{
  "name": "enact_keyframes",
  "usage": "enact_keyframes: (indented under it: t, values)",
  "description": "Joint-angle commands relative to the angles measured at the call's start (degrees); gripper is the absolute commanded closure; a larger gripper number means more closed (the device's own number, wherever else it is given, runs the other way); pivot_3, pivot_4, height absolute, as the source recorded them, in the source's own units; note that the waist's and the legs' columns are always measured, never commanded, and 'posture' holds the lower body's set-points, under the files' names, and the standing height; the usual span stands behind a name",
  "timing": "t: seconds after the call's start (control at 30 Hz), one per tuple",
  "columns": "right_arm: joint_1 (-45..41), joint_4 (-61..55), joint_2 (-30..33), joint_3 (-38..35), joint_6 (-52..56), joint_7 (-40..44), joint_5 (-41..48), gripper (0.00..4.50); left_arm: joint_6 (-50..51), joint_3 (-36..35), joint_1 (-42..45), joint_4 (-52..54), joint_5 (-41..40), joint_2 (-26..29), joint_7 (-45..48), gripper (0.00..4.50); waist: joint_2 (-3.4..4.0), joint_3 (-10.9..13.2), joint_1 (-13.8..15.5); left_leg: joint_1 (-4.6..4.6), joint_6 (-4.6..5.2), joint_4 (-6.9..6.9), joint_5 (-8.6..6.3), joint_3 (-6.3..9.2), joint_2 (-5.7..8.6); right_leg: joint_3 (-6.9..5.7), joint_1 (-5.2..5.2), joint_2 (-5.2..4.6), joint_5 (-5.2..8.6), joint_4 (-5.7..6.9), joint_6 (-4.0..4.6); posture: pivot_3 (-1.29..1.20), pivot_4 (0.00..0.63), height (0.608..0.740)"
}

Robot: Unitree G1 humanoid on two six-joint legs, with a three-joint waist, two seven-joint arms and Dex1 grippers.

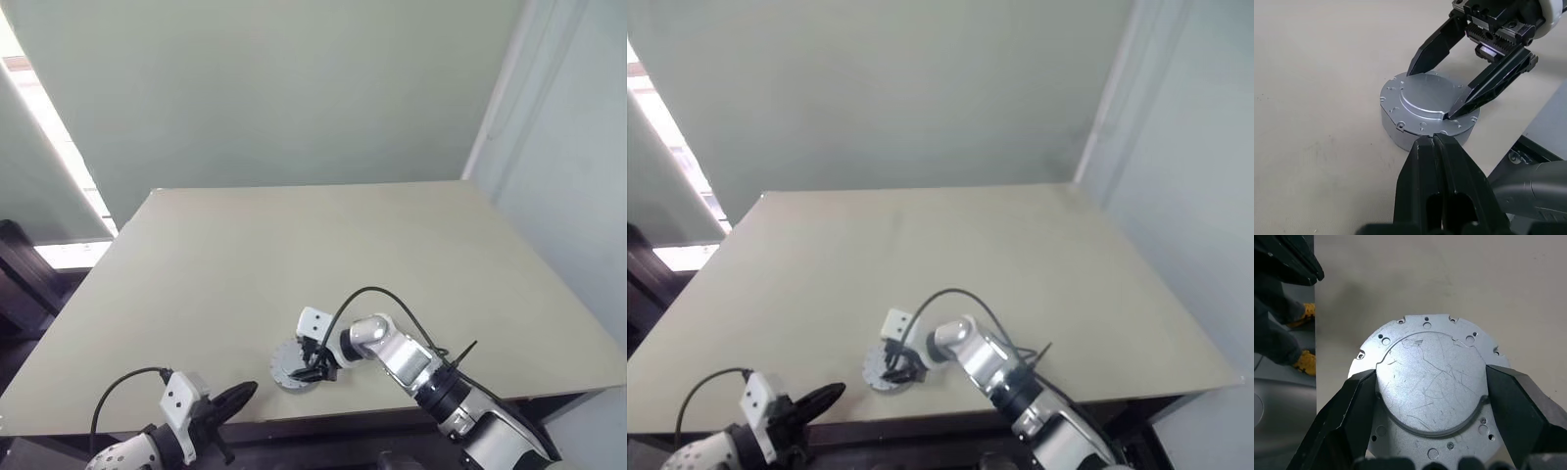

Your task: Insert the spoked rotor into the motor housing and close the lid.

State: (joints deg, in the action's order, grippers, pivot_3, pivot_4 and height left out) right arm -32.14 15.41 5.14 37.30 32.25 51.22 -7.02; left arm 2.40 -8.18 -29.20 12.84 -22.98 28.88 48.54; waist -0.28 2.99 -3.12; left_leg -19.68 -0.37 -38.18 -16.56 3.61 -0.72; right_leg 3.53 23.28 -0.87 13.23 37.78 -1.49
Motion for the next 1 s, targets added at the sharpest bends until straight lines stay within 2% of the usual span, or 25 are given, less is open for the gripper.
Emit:
enact_keyframes:
  t: [0.03, 0.67, 1.0]
  values:
    - [-0.5, 0.15, 1.5, 2.16, 0.49, -0.5, -2.66, 1.25, -1.08, -0.53, 0.32, 0.68, 0.01, 0.0, 0.02, 4.5, 0.0, 0.0, -0.01, 0.0, 0.0, 0.0, 0.0, 0.0, 0.0, 0.0, 0.0, -0.01, 0.0, 0.0, 0.0, 0.0, 0.0, 0.74]
    - [-2.2, -1.32, 2.3, 5.84, 5.07, -0.15, -4.35, 1.25, -1.13, 0.13, 0.86, 0.76, 0.51, -0.05, 0.04, 4.5, 0.01, 0.0, 0.01, -0.01, -0.01, 0.08, -0.01, -0.01, 0.01, 0.0, 0.02, -0.03, 0.01, -0.05, 0.0, 0.0, 0.0, 0.74]
    - [-3.36, -1.06, 2.34, 6.91, 6.18, 0.67, -3.91, 1.25, -3.92, 4.42, 7.66, -4.25, 6.03, -1.27, -1.41, 4.5, 0.08, -0.06, 0.01, 0.0, -0.01, 0.09, 0.0, 0.0, 0.03, -0.01, 0.01, -0.03, 0.01, -0.06, -0.01, 0.0, 0.0, 0.74]
